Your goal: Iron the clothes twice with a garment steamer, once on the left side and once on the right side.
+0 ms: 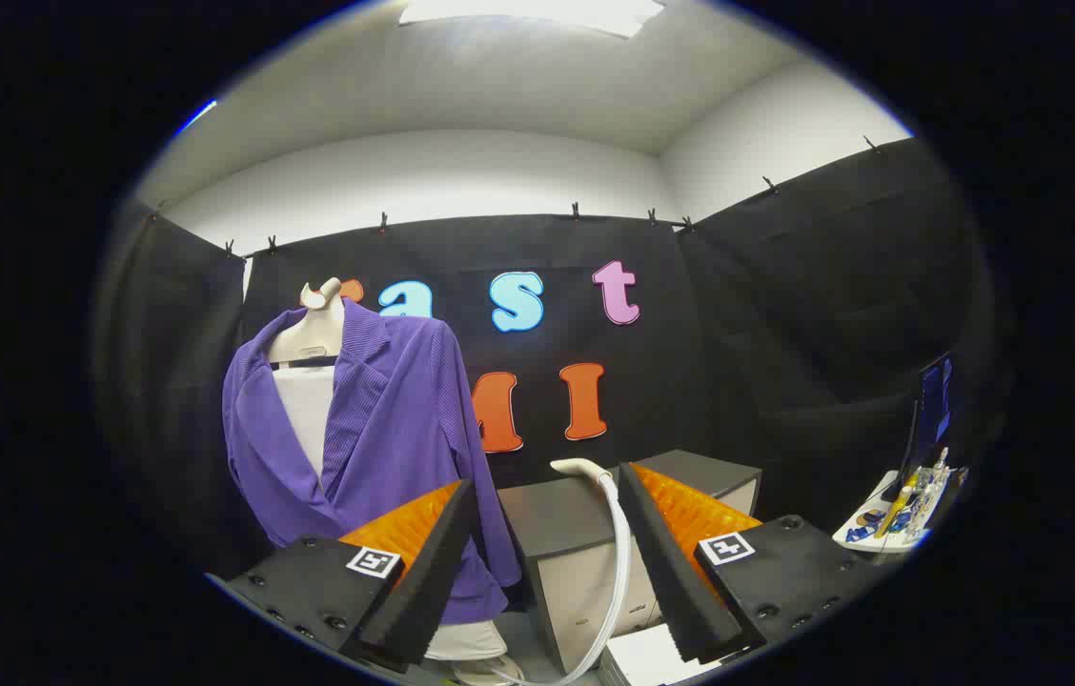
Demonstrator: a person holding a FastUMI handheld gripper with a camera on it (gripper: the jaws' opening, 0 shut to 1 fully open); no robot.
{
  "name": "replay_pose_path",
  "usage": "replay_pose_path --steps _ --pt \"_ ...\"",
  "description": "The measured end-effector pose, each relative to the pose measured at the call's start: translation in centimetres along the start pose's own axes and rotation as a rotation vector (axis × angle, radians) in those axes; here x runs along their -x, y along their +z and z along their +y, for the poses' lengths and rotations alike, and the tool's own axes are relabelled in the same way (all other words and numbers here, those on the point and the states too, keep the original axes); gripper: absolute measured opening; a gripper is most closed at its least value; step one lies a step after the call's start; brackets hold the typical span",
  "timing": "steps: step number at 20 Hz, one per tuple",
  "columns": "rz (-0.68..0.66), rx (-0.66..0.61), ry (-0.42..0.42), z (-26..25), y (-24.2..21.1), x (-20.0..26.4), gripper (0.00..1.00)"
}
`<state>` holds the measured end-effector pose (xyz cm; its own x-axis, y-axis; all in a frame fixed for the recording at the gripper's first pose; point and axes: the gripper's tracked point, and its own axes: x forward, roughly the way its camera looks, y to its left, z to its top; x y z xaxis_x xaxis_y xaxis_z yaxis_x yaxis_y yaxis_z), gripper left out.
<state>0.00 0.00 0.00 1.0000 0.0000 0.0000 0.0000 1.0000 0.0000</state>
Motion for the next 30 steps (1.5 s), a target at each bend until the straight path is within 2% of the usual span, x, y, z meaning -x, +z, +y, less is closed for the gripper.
replay_pose_path --steps 22,30 --pt "0.041 0.009 0.002 -0.3 -1.3 -0.9 0.98" --pt "0.057 0.015 0.022 -2.0 -1.7 -4.8 0.98"
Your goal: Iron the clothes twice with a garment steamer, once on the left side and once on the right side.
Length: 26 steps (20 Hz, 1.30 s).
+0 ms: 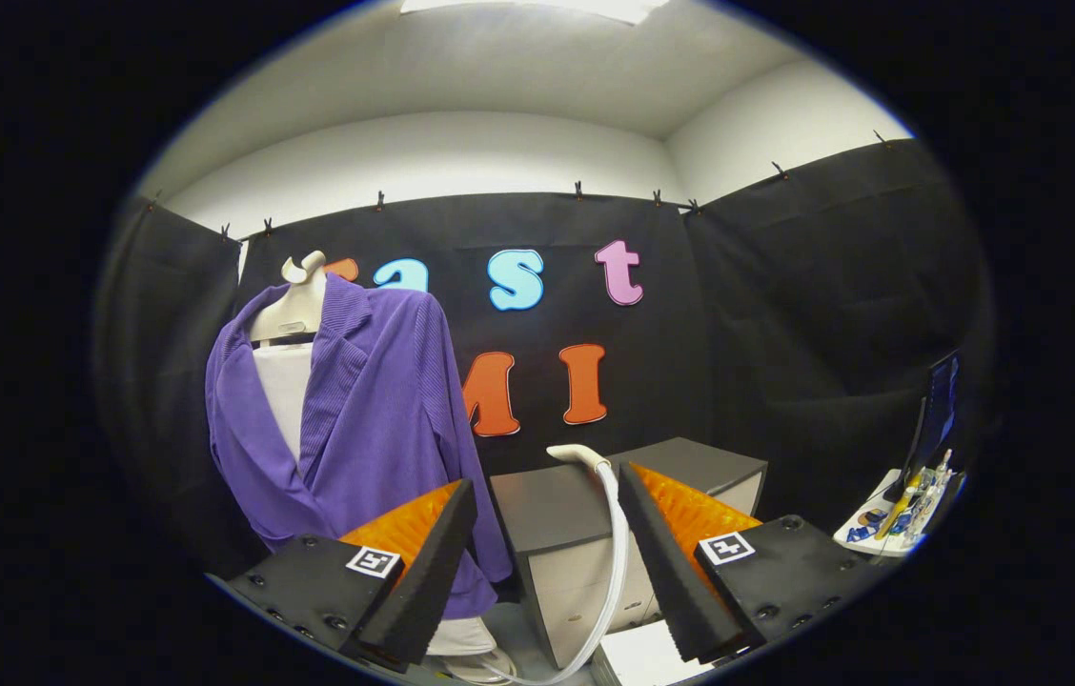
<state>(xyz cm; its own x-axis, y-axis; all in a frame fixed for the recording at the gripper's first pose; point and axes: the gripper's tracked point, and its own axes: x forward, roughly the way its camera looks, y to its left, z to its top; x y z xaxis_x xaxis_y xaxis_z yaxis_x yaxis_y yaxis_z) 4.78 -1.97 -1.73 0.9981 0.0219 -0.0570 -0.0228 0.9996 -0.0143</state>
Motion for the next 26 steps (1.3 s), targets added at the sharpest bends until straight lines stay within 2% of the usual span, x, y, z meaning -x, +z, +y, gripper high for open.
replay_pose_path --steps 9,16,19,26 --pt "0.056 0.06 0.095 -1.8 -1.4 -10.1 0.98" --pt "0.113 0.119 0.124 -4.0 -3.0 -20.9 0.97" --pt "0.146 0.151 0.123 -4.9 -4.2 -25.5 0.98" --pt "0.283 0.135 0.085 -7.1 -8.1 -35.7 0.99"
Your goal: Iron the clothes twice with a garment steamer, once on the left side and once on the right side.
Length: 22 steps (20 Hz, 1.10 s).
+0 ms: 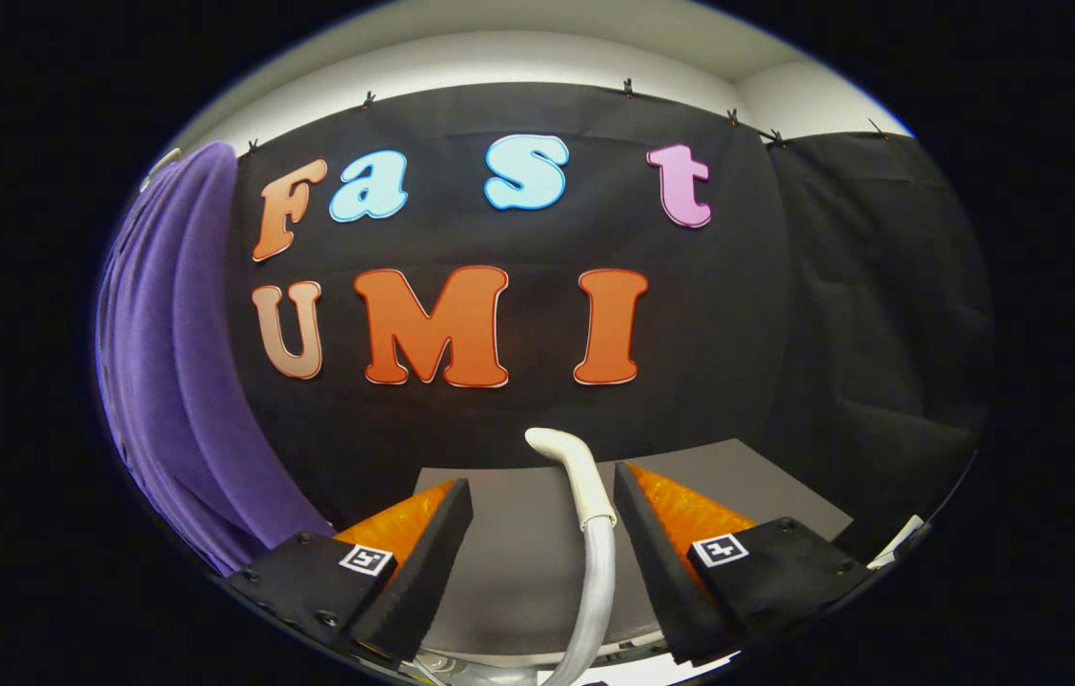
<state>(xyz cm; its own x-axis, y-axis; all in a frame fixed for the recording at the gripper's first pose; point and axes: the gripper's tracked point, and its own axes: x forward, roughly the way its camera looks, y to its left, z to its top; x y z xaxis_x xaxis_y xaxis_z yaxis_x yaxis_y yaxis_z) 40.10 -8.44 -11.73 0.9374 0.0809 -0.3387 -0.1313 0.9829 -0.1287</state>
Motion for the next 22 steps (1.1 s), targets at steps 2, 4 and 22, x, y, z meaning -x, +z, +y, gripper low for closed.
replay_pose_path --steps 2,4,22 --pt "0.044 0.041 -0.021 -1.1 -0.7 -2.9 0.99" --pt "0.094 0.032 -0.023 -1.7 -1.6 -5.3 0.99" --pt "0.478 -0.08 -0.069 -5.7 -12.1 -13.1 0.99"
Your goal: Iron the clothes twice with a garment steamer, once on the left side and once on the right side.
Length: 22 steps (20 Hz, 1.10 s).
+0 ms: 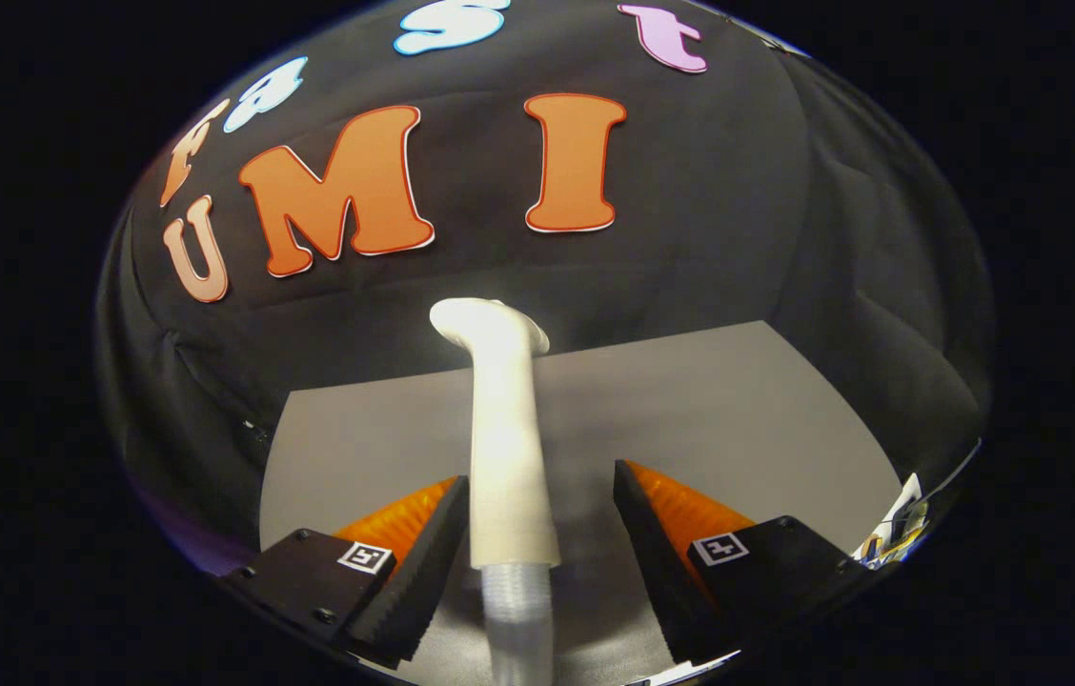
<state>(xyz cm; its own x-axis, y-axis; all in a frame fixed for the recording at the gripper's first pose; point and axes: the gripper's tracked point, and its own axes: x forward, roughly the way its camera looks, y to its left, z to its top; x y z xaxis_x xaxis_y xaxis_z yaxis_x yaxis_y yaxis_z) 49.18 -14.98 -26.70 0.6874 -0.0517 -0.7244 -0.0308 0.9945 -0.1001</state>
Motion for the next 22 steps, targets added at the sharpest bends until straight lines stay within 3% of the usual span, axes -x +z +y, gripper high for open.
replay_pose_path --steps 6,11,22 --pt "0.049 -0.008 0.049 1.1 -0.9 -0.3 0.52" --pt "0.036 -0.009 0.072 1.5 -0.8 0.8 0.48" --pt "-0.186 -0.141 0.099 2.4 -1.0 8.9 0.46"
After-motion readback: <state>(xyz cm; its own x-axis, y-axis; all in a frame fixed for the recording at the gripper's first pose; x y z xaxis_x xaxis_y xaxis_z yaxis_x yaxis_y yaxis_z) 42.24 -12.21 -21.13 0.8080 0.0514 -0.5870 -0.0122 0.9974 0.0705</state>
